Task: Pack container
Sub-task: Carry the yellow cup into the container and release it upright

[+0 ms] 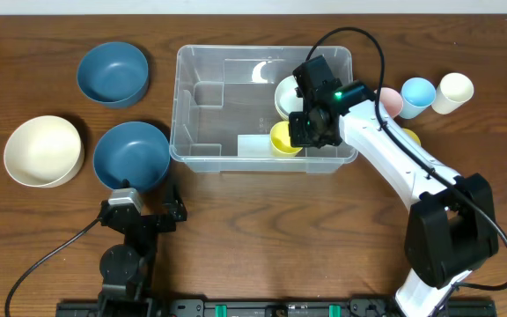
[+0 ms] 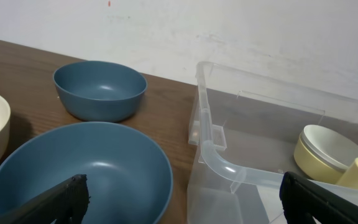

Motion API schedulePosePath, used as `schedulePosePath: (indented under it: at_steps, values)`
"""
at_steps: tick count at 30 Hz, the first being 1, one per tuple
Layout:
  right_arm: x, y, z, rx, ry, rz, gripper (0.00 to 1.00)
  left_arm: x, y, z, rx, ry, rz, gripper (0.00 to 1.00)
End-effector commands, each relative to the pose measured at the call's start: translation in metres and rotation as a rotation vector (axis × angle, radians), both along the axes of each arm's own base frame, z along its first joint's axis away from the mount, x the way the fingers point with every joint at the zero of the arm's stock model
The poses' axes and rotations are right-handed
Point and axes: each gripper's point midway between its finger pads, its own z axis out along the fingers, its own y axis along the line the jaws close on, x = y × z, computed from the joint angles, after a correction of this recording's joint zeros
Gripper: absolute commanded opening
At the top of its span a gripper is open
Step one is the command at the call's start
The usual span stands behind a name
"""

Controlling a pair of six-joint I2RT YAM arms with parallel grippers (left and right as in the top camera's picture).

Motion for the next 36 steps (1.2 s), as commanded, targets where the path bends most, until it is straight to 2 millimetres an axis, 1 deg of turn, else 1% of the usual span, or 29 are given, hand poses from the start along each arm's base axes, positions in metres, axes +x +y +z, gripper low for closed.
schedulePosePath:
  at_steps: [1,4,9,10,14,17,19,21,22,24,25,26,28,29,30,31,33,34,35,36]
  values:
    - [0.007,-0.010,-0.005,-0.065,-0.025,-0.012,0.02,0.000,0.004,-0.018,0.021,0.050,0.020,0.98]
    - [0.009,-0.016,-0.006,-0.100,-0.037,-0.022,0.02,0.000,0.004,-0.018,0.021,0.050,0.020,0.98]
    - [0.011,-0.017,-0.005,-0.105,-0.045,-0.024,0.02,0.000,0.004,-0.018,0.021,0.050,0.020,0.98]
    - [0.011,-0.017,-0.005,-0.105,-0.045,-0.025,0.04,0.000,0.004,-0.018,0.021,0.050,0.020,0.98]
    - [0.011,-0.017,-0.005,-0.105,-0.045,-0.024,0.30,0.000,0.004,-0.018,0.021,0.050,0.020,0.98]
    - [0.011,-0.017,-0.005,-0.104,-0.045,-0.024,0.33,0.000,0.004,-0.018,0.021,0.050,0.020,0.98]
    - [0.010,-0.015,-0.004,-0.093,-0.042,-0.020,0.32,0.000,0.004,-0.018,0.021,0.050,0.020,0.98]
    - [0.008,-0.009,0.002,-0.064,-0.037,0.003,0.31,0.000,0.004,-0.018,0.021,0.050,0.020,0.98]
    - [0.005,-0.005,0.008,-0.040,-0.029,0.010,0.29,0.000,0.004,-0.018,0.021,0.050,0.020,0.98]
    - [0.001,0.001,0.029,0.003,-0.035,0.033,0.29,0.000,0.004,-0.018,0.021,0.050,0.020,0.98]
    - [-0.001,0.000,0.046,0.015,-0.054,0.034,0.29,0.000,0.004,-0.018,0.021,0.050,0.020,0.98]
    - [-0.002,0.000,0.060,0.023,-0.071,0.035,0.31,0.000,0.004,-0.018,0.021,0.050,0.020,0.98]
    - [-0.007,-0.007,0.104,0.040,-0.147,0.039,0.35,0.000,0.004,-0.018,0.021,0.050,0.020,0.98]
    - [-0.008,-0.012,0.118,0.039,-0.178,0.028,0.36,0.000,0.004,-0.018,0.021,0.050,0.020,0.98]
    - [-0.009,-0.020,0.135,0.038,-0.217,0.012,0.38,0.000,0.004,-0.018,0.021,0.050,0.020,0.98]
    - [-0.010,-0.029,0.150,0.034,-0.252,-0.010,0.44,0.000,0.004,-0.018,0.021,0.050,0.020,0.98]
    - [-0.013,-0.056,0.175,0.019,-0.308,-0.087,0.50,0.000,0.004,-0.018,0.021,0.050,0.020,0.98]
    - [-0.017,-0.074,0.185,0.008,-0.326,-0.138,0.53,0.000,0.004,-0.018,0.021,0.050,0.020,0.98]
    - [-0.021,-0.089,0.189,-0.001,-0.325,-0.182,0.54,0.000,0.004,-0.018,0.021,0.050,0.020,0.98]
    - [-0.027,-0.110,0.191,-0.013,-0.311,-0.246,0.54,0.000,0.004,-0.018,0.021,0.050,0.020,0.98]
